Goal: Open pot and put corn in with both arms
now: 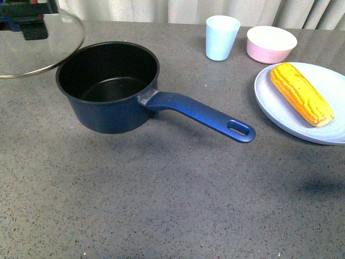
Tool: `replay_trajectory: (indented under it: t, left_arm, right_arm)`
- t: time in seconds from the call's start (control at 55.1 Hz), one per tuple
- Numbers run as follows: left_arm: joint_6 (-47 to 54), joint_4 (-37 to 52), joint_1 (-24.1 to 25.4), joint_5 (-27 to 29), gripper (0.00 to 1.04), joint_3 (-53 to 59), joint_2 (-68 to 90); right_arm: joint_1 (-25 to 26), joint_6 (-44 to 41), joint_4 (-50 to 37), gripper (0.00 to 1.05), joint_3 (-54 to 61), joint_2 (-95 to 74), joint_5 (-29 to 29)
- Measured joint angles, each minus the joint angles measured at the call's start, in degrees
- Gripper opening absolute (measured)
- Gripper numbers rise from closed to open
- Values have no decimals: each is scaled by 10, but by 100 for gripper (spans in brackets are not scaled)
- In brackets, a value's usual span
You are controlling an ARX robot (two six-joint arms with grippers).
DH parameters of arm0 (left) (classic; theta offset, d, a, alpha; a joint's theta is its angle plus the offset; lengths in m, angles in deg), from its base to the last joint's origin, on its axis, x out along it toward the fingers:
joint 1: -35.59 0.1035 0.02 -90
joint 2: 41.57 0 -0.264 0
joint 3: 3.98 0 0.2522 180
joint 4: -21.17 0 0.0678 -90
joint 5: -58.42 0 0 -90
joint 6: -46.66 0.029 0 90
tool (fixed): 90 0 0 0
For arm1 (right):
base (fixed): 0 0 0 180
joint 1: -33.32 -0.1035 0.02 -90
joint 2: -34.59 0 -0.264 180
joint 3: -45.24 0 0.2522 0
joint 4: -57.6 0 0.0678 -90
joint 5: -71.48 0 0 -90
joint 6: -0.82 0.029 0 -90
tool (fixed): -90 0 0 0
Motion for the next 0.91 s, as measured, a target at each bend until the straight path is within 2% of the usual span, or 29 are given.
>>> replay_trajectory:
  t: [0.182,0.49,0.908]
  left_arm:
    - [-12,20,52,4,54,10,5]
    - [-16,64,97,21,54,13,81]
    - [-14,116,96,22,54,-2,195]
  right_arm:
    - [0,0,0,96,0,0,0]
    - [0,0,0,96,0,0,0]
    - [0,0,0,96,0,0,0]
